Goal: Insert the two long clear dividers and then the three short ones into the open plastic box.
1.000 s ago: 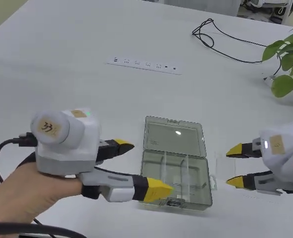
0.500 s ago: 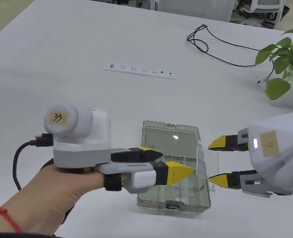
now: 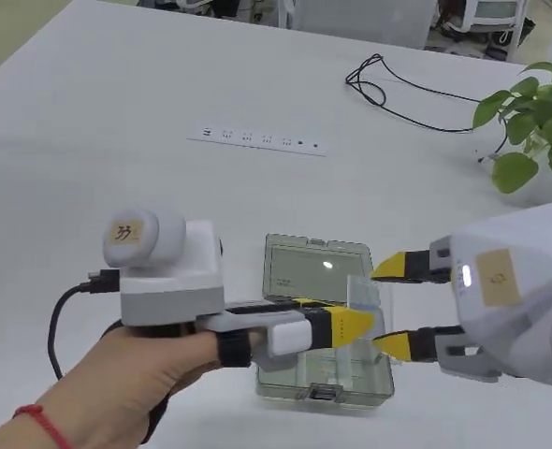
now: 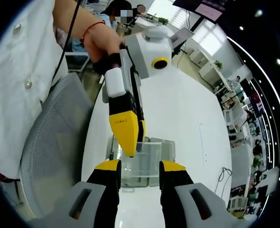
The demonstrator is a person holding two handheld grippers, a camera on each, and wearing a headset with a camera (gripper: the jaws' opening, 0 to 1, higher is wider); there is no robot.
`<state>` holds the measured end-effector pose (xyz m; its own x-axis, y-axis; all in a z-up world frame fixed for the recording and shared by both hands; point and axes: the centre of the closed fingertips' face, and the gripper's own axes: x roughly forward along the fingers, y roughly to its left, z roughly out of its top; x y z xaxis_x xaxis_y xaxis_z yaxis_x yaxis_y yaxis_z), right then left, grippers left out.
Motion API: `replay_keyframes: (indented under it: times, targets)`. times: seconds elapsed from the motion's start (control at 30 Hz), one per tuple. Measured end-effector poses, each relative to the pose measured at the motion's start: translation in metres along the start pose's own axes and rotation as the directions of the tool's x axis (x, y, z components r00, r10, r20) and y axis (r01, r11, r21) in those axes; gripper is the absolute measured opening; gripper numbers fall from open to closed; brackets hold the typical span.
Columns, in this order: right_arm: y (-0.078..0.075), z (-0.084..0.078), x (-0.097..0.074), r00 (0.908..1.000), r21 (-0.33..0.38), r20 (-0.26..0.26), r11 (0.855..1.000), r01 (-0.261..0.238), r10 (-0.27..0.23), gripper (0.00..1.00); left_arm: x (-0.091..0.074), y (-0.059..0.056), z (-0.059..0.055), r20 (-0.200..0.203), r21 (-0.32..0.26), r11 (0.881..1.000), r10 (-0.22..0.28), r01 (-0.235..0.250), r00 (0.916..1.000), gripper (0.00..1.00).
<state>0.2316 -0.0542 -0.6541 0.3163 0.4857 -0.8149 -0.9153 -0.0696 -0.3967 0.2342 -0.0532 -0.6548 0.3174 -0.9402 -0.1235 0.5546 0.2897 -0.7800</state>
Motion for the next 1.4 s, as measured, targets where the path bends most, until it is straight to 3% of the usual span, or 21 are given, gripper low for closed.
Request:
replay_keyframes:
  times: [0.5,0.77,1.0,1.13,1.27,1.37,1.4]
  targets:
    - [0.002,0.003,-0.001,1.0000,-0.009,-0.007,1.000,-0.003,0.003,0.32,0.001,-0.006,-0.003,-0.014,-0.018,0.999,-0.041,0.041,0.9991,0.00]
    - [0.004,0.003,0.000,0.9999,-0.016,-0.007,1.000,-0.007,0.007,0.33,0.000,-0.006,-0.005,-0.024,-0.031,0.999,-0.040,0.039,0.9989,0.00]
    - [0.002,0.004,0.000,1.0000,-0.026,-0.007,1.000,0.002,-0.002,0.33,0.001,-0.003,-0.003,-0.006,-0.035,0.999,-0.015,0.015,0.9999,0.00]
    - [-0.001,0.008,-0.004,0.9998,-0.001,0.017,1.000,0.002,-0.002,0.34,-0.001,-0.002,-0.005,-0.014,0.001,1.000,-0.010,0.010,0.9999,0.00]
    - [-0.002,0.013,-0.010,0.9942,0.116,0.099,0.992,-0.053,0.042,0.33,-0.004,-0.001,-0.008,-0.050,0.142,0.990,-0.010,0.017,0.9987,0.00]
    - [-0.005,0.016,-0.016,0.9829,0.200,0.166,0.973,-0.112,0.079,0.33,-0.008,-0.005,-0.010,-0.076,0.263,0.964,-0.028,0.047,0.9968,0.00]
    - [-0.005,0.016,-0.019,0.9767,0.228,0.187,0.962,-0.147,0.105,0.32,-0.010,-0.007,-0.012,-0.090,0.309,0.949,-0.037,0.063,0.9952,0.00]
